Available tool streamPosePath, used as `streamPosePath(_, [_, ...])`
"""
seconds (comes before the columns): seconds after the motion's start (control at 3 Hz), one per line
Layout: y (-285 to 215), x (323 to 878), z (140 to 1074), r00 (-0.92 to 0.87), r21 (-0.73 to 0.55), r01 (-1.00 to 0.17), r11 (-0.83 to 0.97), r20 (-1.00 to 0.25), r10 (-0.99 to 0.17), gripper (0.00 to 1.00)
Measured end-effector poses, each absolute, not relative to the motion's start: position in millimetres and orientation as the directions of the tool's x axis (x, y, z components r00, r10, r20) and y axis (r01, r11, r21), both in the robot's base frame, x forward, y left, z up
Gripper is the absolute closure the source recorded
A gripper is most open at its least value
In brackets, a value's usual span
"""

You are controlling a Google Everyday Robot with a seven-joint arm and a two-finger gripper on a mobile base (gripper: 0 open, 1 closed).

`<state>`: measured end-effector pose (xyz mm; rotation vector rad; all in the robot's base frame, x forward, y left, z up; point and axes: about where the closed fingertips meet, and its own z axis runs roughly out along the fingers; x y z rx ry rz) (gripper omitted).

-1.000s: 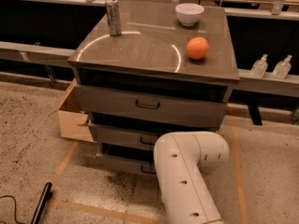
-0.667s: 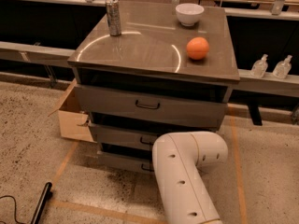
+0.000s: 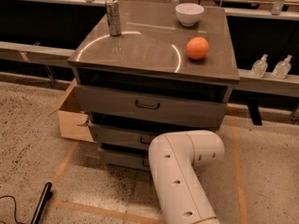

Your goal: Close bottom drawer

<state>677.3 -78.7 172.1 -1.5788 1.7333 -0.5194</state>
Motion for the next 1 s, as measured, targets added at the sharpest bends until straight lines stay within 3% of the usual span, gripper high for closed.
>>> streamPosePath(0.67, [-85,620,182,0.042,-0.555,-0.813,0.178,-0.360,-0.932,1.00])
streamPosePath(1.0, [-93,593,218,-0.022,-0.430,-0.859,0.278,-0.511,-0.859,1.00])
